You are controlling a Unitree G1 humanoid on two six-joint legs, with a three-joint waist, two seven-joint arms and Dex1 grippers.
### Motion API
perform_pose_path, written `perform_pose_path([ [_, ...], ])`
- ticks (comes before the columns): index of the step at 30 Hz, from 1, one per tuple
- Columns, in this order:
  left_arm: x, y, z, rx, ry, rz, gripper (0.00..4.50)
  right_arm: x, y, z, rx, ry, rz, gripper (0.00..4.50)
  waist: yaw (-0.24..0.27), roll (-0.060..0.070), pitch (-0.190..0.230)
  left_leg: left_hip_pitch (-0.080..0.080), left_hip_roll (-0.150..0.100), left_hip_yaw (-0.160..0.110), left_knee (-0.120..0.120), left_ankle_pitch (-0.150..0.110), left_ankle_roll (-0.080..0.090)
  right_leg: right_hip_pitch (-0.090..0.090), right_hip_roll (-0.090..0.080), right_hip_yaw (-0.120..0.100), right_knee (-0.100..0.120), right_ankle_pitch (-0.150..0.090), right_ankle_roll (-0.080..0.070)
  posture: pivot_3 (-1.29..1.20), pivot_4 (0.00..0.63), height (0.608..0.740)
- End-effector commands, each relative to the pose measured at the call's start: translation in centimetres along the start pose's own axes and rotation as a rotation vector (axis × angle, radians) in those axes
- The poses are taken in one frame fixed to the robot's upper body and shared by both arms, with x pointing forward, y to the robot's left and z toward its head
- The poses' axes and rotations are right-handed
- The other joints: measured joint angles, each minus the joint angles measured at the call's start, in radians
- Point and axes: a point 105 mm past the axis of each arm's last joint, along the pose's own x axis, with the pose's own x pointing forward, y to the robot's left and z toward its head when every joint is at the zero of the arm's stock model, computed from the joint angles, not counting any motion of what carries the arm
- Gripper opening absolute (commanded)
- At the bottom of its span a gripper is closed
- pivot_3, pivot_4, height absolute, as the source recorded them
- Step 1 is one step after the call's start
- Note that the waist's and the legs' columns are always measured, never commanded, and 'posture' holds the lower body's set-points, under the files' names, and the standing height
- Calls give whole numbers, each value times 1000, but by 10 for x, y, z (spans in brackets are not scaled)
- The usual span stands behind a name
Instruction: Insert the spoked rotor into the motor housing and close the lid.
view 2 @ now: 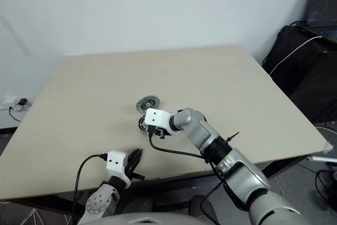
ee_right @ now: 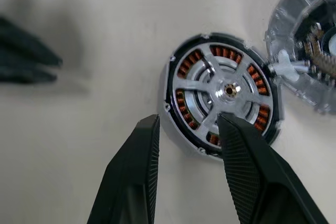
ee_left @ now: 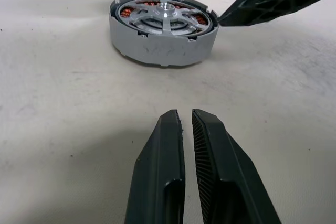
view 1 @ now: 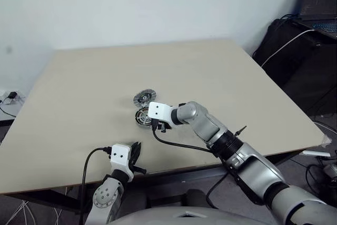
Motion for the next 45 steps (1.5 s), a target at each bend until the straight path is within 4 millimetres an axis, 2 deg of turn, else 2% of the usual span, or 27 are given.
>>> perform_pose_path([
  [1, 3, -1, 9, 3, -49, -4, 417, 2, -5, 19, -111, -27, 5, 1879, 3, 0, 0, 0, 0, 0, 0, 0, 0, 0, 0, 0, 0, 0, 0, 0, 0, 740],
  [8, 1, 0, 10, -3, -68, 21, 417, 14, 0, 12, -169, 23, 76, 1879, 10, -1, 0, 0, -1, 0, 0, 0, 0, 0, -1, 0, 0, 0, 0, 0, 0, 740],
  [24, 0, 5, 10, 3, -85, 44, 417, 25, -5, -13, -166, 139, 115, 1879, 6, -1, 0, 0, 0, 0, -1, -3, -6, -1, -2, 0, 2, 0, -1, 0, 0, 740],
  [27, -1, 4, 13, 4, -91, 46, 417, 26, -8, -14, -175, 150, 105, 1276, 6, -1, 0, 1, 0, 0, 0, -2, -7, -1, -2, 0, 4, 0, -2, 0, 0, 740],
  [31, -2, 2, 19, 2, -97, 45, 417, 26, -10, -13, -179, 145, 94, 110, 6, -2, -1, 2, 0, -1, 0, -1, -8, -1, -1, 0, 8, -2, -4, 0, 0, 740],
  [39, -1, -3, 23, -2, -93, 34, 417, 21, -17, -16, -156, 138, 56, 94, 6, -2, 0, 3, 0, -1, 1, 3, -5, -1, 0, 0, 10, -2, -4, 0, 0, 740],
  [45, 0, -8, 21, -14, -85, 23, 417, -3, -13, -19, -13, 69, 15, 94, 21, -4, 2, 2, 0, -2, 1, 3, -4, -1, 0, -1, 9, -2, -4, 0, 0, 740],
])
